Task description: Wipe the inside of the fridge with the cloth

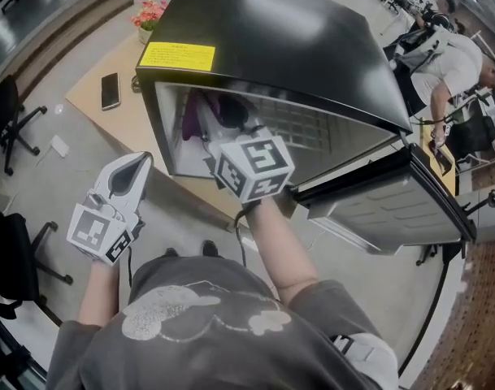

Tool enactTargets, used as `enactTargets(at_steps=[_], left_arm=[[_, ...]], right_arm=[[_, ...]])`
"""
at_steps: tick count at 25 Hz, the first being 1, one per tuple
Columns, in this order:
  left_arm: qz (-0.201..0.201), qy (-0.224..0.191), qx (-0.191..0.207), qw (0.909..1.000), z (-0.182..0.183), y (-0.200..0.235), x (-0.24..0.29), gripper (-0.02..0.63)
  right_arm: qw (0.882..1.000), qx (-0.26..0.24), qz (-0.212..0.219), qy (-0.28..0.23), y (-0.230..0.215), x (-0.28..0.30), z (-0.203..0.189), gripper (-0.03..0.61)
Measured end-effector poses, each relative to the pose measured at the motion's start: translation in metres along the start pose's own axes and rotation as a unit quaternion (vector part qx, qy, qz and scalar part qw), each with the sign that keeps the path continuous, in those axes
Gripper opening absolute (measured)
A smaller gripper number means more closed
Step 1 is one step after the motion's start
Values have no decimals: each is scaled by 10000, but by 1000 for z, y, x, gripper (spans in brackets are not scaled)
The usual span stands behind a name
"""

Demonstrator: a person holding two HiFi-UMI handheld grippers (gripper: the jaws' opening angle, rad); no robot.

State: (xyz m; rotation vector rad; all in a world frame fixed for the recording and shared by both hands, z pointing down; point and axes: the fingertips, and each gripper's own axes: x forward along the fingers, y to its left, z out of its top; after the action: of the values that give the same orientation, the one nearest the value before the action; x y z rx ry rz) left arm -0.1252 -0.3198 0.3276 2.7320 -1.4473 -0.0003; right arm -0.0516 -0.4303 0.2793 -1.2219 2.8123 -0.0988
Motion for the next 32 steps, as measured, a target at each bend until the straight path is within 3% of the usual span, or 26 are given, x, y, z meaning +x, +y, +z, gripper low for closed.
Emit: enactTargets(at_steps=[7,16,24,32], left_arm=[[-124,-82,-33,9999,3,6,-7,18],[-30,-137,-85,9999,2,10,-23,18],[15,-171,-164,9997,-3,9,-31,18],[-36,-152,-214,9996,-7,10,-33,18]], right_arm=[[9932,-1048,-459,198,-20,37,-5,86],[9795,-1798,-611,672,-29,74,-3,86],[9823,-1535,-520,935,-36,77,-14,86],[9884,-1340,-367,609,-7,54,-9,86]])
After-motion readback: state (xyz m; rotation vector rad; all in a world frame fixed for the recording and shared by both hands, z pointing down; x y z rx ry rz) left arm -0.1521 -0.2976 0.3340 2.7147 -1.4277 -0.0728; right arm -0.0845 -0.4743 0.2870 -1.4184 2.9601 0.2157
